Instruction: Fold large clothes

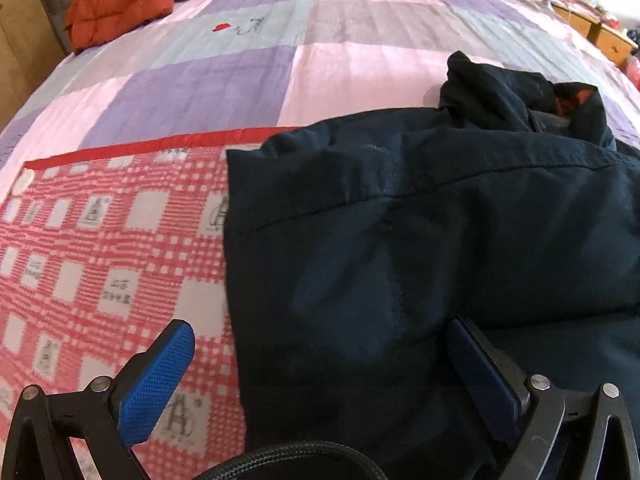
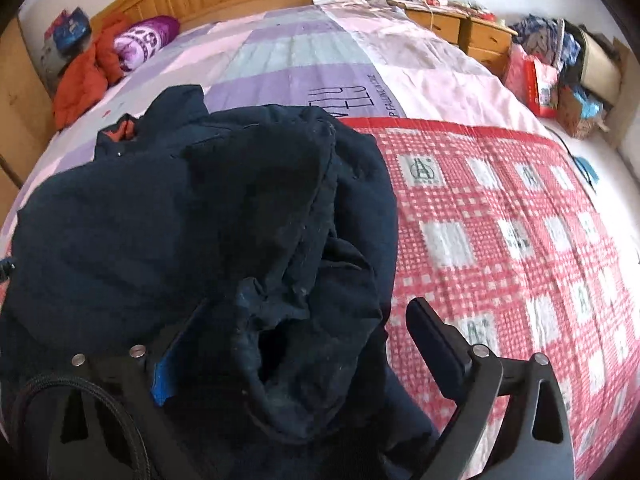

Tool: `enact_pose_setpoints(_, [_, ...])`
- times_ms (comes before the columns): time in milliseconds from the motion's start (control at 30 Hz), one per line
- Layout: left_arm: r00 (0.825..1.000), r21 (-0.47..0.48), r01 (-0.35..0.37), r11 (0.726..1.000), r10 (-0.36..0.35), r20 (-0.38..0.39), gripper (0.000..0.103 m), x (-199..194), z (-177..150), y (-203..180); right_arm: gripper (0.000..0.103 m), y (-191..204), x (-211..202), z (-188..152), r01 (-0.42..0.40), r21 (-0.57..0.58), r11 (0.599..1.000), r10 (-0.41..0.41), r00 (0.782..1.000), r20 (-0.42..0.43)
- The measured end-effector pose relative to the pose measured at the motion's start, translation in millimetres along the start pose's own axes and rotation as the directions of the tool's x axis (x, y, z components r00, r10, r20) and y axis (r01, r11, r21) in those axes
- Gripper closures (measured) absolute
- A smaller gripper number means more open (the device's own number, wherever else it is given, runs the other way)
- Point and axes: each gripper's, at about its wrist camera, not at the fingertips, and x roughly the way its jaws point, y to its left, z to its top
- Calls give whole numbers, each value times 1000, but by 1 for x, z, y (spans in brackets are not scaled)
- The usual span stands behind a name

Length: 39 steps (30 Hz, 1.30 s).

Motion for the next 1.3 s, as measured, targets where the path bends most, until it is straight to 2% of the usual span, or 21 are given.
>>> enact_pose_setpoints(200, [998,25,29,999,-30,53,0,-47,-19,3,6,23,-57,-13,57,-101,993,-45,991,122])
enact_pose_setpoints(300, [999,37,23,999,-25,35,0,-46,-27,-2,6,46,-78,-21,79,-186,979,-46,983,177])
enact_pose_setpoints(367, [1000,27,15,1000,-15,9,0,-37,-29,-3,6,64,-86,-23,62,-235,970,-13,978,206])
enact_pose_setpoints(433, [999,21,9,1000,-9,-40,0,-22,-30,-2,6,73,-74,-23,44,-267,963,1,986,168])
enact_pose_setpoints(467, [999,16,10,1000,-9,-52,0,-18,-31,-2,6,74,-58,-23,45,-277,960,-13,993,115])
enact_pose_setpoints(567, [996,-4,39,999,-40,-75,0,-10,-30,0,6,61,-25,-20,-12,-235,972,16,1000,16])
enact_pose_setpoints(700, [997,2,15,1000,-15,-70,0,-22,-32,1,6,63,-33,-15,4,-231,973,-1,1000,17])
enact_pose_setpoints(800, [997,-19,43,999,-44,-65,0,-43,-46,9,7,62,-64,-26,-15,-207,978,25,999,47])
enact_pose_setpoints(933, [997,16,65,998,-64,-54,0,-78,-86,7,7,65,-103,-70,-69,-173,982,76,997,34])
enact_pose_setpoints(1033, [994,31,72,997,-69,-85,0,-95,-129,5,7,65,-120,-118,-78,-147,986,76,997,-18])
enact_pose_setpoints(1167, [984,14,34,999,-31,-176,0,-102,-188,12,7,50,-126,-189,-39,-103,994,25,991,-131])
enact_pose_setpoints(1200, [980,-3,23,1000,-23,-198,0,-105,-204,17,7,46,-134,-209,-30,-104,994,15,990,-143])
enact_pose_setpoints(1300, [974,-50,-9,999,-3,-225,0,-124,-242,37,7,43,-163,-236,0,-153,988,-19,992,-124])
